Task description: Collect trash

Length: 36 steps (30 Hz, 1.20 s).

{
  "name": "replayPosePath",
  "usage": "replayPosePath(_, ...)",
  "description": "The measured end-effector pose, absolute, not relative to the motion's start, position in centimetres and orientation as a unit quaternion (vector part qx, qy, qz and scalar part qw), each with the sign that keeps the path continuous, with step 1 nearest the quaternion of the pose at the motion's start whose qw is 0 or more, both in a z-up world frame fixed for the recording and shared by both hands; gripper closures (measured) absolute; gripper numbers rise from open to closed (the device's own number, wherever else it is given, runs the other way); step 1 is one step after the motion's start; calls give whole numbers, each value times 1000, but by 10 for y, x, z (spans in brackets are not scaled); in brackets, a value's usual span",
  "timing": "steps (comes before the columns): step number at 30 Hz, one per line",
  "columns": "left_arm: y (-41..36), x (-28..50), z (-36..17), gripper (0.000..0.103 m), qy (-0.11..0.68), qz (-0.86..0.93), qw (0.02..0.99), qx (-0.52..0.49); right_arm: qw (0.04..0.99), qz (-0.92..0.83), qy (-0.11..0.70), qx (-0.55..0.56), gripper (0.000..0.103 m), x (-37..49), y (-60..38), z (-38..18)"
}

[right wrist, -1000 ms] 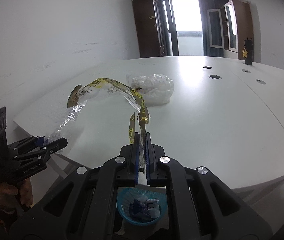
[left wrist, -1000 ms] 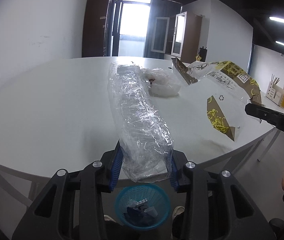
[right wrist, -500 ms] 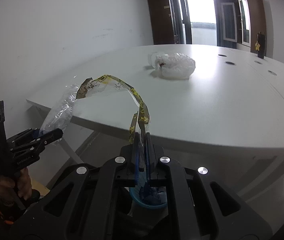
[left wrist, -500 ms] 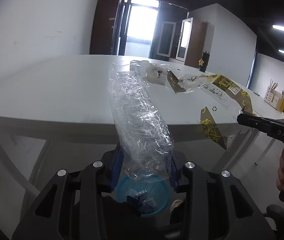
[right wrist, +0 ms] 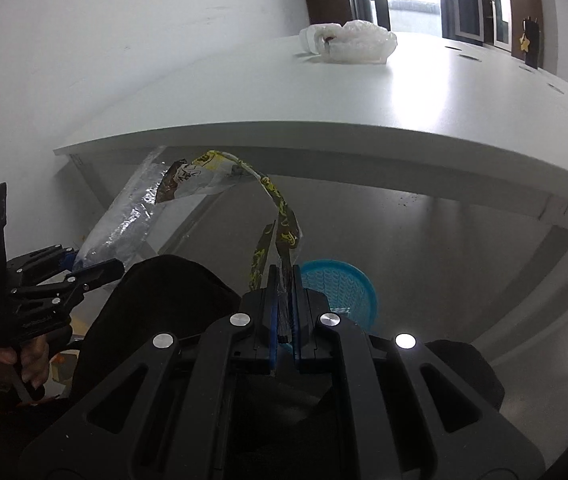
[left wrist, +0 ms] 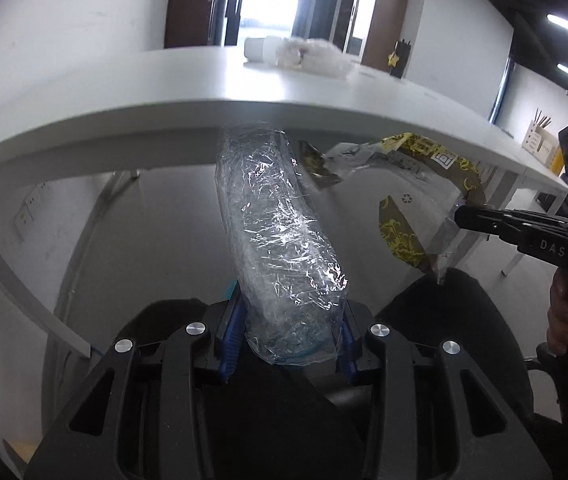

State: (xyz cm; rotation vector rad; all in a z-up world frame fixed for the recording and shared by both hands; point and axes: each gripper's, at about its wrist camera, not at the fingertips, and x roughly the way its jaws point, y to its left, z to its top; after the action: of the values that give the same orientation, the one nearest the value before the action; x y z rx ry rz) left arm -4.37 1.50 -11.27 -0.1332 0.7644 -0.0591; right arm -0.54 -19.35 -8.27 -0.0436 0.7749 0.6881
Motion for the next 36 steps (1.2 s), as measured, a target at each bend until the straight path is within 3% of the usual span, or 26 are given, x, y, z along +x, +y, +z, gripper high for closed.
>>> replayPosePath(14,12,37,-187,65,483,-36,866,-120,840,317,437,-48,98,41,-170,-149)
replayPosePath(36,5,116,-256,65,577,-33,811,-87,802,265,534,-38,98,129,-147,-246)
